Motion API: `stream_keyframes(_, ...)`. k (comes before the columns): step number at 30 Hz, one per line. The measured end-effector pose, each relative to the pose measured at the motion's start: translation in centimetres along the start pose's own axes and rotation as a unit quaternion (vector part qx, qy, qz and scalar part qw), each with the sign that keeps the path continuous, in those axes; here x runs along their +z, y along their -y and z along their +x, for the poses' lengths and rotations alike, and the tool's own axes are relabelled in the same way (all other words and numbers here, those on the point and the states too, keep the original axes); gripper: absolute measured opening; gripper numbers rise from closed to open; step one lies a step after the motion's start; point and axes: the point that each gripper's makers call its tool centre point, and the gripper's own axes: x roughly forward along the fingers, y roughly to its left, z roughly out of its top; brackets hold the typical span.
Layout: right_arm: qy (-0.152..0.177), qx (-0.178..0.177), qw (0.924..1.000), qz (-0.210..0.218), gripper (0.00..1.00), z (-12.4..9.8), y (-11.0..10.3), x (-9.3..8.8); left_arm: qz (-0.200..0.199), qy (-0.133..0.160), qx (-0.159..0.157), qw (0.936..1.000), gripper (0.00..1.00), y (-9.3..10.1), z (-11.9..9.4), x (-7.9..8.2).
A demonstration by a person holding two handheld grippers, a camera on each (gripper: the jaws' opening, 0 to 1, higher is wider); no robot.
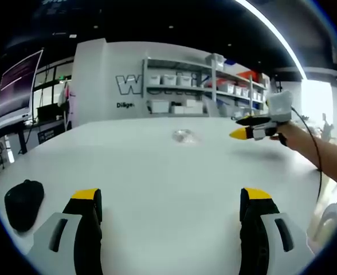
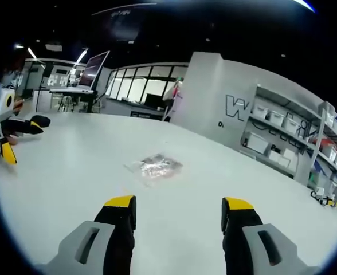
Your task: Open the resealable bag by pulling the two sides of the seal apart until the entire bag opening is separated and visibly accessible.
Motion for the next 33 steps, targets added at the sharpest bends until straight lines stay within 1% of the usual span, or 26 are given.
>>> stream_keyframes(4, 0.001, 0.002, 1.0, -0.004, 0.59, 0.4, -0.2, 0.3, 0.0, 0.001, 0.0, 1.0, 1.0, 0.0, -0.1, 0.0)
stream_keyframes(15, -0.007, 0.003, 0.9999, -0.009, 0.57, 1.8, 0.6, 0.0, 0.0, 0.0, -0.002, 1.0, 1.0, 0.1, -0.1, 0.0)
stream_keyframes(21, -0.021, 0.002, 0.9997, -0.016, 0.55, 3.1, 1.3, -0.7, 0.0, -0.001, -0.003, 1.0, 1.0, 0.1, -0.1, 0.0)
stream_keyframes(25, -0.026, 0.003, 0.9994, -0.024, 0.53, 4.4, 1.7, -0.6, -0.001, -0.001, -0.003, 1.0, 1.0, 0.1, -0.1, 0.0)
stream_keyframes(29, -0.028, 0.007, 0.9991, -0.031, 0.5, 4.9, 0.7, -0.5, -0.001, -0.003, -0.001, 1.0, 1.0, 0.0, -0.1, -0.1)
stream_keyframes(33, -0.028, 0.011, 0.9986, -0.044, 0.47, 5.9, 0.7, -0.2, -0.001, -0.004, -0.001, 1.0, 1.0, 0.0, 0.0, -0.1)
